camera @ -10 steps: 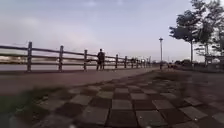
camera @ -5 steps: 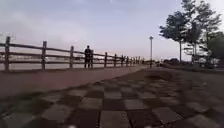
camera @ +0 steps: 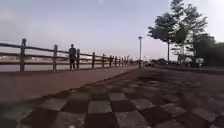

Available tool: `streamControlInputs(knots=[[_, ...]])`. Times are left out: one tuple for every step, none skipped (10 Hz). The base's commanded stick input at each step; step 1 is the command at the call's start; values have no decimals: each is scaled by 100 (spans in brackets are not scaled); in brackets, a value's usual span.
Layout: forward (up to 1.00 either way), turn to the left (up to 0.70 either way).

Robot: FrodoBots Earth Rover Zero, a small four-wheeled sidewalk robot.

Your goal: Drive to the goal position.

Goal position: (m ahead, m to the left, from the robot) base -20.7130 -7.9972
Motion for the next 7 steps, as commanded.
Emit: streamControlInputs(knots=[[100, 9], [100, 9], [100, 9], [100, 9], [59, 5], [0, 0], [0, 0]])
